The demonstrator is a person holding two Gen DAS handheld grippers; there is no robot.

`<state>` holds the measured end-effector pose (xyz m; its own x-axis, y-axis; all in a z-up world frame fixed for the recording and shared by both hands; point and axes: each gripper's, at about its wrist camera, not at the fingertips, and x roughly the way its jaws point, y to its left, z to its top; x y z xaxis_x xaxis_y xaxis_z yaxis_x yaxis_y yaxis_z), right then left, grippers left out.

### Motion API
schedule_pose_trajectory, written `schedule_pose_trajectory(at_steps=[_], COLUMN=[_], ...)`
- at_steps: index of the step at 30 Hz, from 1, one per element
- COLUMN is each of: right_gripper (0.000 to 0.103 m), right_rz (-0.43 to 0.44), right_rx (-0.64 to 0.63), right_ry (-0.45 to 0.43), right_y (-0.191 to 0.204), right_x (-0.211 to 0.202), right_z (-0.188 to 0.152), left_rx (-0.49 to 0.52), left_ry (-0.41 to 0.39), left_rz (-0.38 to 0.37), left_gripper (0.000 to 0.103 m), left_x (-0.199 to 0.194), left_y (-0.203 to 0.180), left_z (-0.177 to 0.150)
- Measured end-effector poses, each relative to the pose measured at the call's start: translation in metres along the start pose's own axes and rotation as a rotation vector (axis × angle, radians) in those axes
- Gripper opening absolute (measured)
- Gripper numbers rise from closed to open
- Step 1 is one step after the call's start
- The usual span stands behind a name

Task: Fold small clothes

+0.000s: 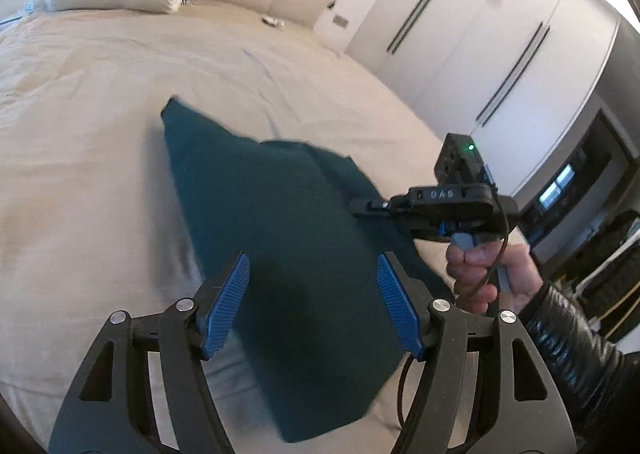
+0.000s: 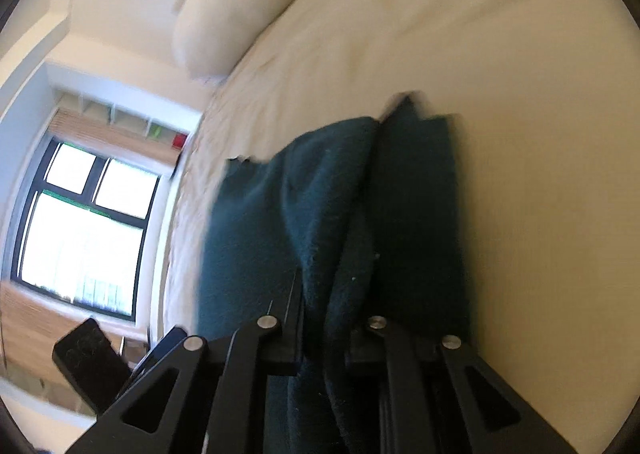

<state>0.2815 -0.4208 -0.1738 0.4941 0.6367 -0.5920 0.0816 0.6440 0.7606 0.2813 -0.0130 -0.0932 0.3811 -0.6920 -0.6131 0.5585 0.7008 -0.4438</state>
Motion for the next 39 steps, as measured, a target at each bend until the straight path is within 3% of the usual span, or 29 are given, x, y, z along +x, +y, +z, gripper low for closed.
schedule_pose_trajectory(at_steps=[2,6,10,14,23,26,30,34,37,39], right_gripper=[0.013,0.016,0.027,0.015,0.014,0.014,0.013,0.023,0.040,0.042], right_rz=[0.041,0.036,0.034,-0.017,-0.055,-0.029,0.035,-0.006,-0.044,-0.083], right_rx=[0.020,0.035,0.046,0.015,-0.006,-0.010,0.042,0.029,-0.006,-0.058], right_ry=[0.006,0.004,0.004,-0.005,-0.051,0.028,0.000,-0.032,-0.052,-0.045], right_y=[-0.009,-0.004,-0.001,0.004,0.004,-0.008,-0.020,-0.008,0.006,0.014], right_x=[-0.001,-0.002,-0.006,-0.007,-0.032,-0.010,-0.013,-0.030,-0.044,-0.050], right_z=[-0.002,-0.001,-0.003,-0.004,-0.001,-0.006,-0.010,-0.016,-0.029,-0.042], left_rx=[0.021,0.040,0.047,0.037,0.139,0.127,0.135,0.134,0.124,0.125], left_ry=[0.005,0.003,0.009,-0.002,-0.007,0.048,0.074,0.088,0.086,0.086], left_rz=[0.028,0.062,0.082,0.066,0.053,0.076,0.089,0.088,0.088,0.086], left_gripper=[0.069,0.073,0.073,0.073,0.073,0.073,0.073,0.073,0.073,0.073], left_x=[0.015,0.024,0.035,0.039,0.037,0.056,0.071,0.075,0.078,0.080], left_y=[-0.006,-0.009,-0.010,-0.010,-0.037,-0.030,-0.024,-0.020,-0.017,-0.018], left_z=[0.003,0.014,0.005,0.007,0.009,0.007,0.002,0.004,0.004,0.002])
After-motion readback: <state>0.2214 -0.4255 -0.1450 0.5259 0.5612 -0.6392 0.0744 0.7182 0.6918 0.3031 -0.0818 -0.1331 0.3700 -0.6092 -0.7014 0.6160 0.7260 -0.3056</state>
